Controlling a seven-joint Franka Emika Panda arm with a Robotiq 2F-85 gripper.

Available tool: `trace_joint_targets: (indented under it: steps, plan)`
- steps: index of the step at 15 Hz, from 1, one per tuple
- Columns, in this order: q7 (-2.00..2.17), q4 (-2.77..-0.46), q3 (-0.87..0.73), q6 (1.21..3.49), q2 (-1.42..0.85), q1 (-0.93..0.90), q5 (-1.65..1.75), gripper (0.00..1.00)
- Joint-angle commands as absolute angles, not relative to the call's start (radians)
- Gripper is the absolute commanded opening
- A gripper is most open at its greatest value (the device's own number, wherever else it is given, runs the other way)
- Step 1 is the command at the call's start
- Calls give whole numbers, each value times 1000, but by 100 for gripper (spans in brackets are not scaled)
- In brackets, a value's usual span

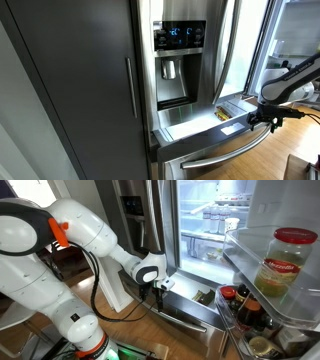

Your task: Take a packet out of the freezer drawer and put it in the refrigerator then close the drawer

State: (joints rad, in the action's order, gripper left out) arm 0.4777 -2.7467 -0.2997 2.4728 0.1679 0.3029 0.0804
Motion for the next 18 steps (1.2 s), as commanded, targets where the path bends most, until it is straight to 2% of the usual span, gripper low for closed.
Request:
trace_joint_targets:
  steps: [1, 2, 4, 13, 18]
  plan:
    - [397, -2759, -241, 2471, 308, 310, 106, 100]
    - [369, -2837, -227, 2514, 379, 314, 110, 100]
    - [282, -2749, -210, 2506, 343, 289, 73, 100]
    - [242, -2742, -193, 2524, 339, 289, 49, 100]
    - [117, -2638, -241, 2589, 208, 276, 26, 100]
